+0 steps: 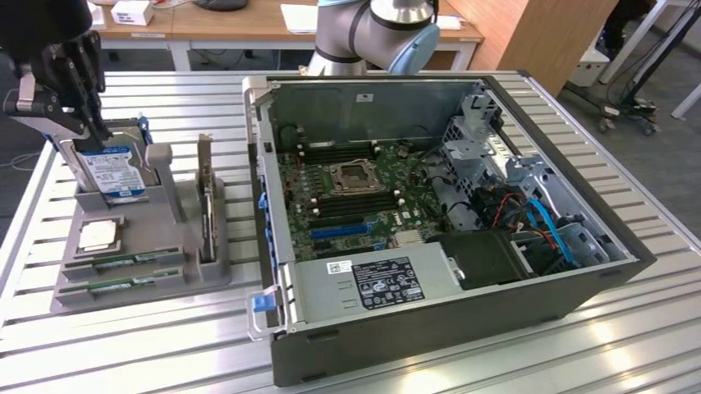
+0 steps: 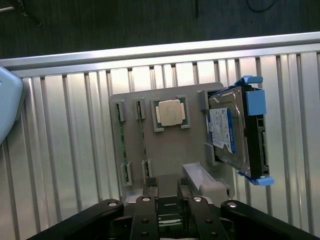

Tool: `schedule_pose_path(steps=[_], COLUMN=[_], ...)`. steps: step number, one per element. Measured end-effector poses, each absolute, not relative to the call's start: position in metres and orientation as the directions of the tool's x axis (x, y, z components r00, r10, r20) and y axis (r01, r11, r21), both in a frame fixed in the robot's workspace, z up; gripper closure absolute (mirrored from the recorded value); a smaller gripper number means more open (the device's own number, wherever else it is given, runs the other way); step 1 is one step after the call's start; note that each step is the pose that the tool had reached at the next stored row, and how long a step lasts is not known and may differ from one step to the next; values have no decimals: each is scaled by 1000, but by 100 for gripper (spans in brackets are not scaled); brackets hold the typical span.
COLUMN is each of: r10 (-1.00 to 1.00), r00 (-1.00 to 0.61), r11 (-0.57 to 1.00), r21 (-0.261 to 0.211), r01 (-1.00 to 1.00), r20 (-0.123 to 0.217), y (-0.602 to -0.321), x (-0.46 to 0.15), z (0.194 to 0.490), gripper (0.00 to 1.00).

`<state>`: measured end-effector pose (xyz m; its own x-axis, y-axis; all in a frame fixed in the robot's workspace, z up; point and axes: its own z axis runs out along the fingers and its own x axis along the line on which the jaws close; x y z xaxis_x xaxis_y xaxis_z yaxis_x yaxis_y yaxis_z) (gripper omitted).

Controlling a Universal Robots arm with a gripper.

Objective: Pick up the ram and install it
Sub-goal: 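Pick up the ram and move it above insertion slot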

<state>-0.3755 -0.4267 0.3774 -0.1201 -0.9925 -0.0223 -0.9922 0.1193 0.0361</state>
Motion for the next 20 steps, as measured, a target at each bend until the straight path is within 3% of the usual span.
schedule_pose_path(steps=[3, 20], r10=[-993, -997], r00=[-120, -73], r11=[119, 72], r21=[36, 36], r01=[-992, -997], r20=[-22, -22], y=[-427, -429], x=[-376, -377], z=[377, 377], gripper=[64, 64])
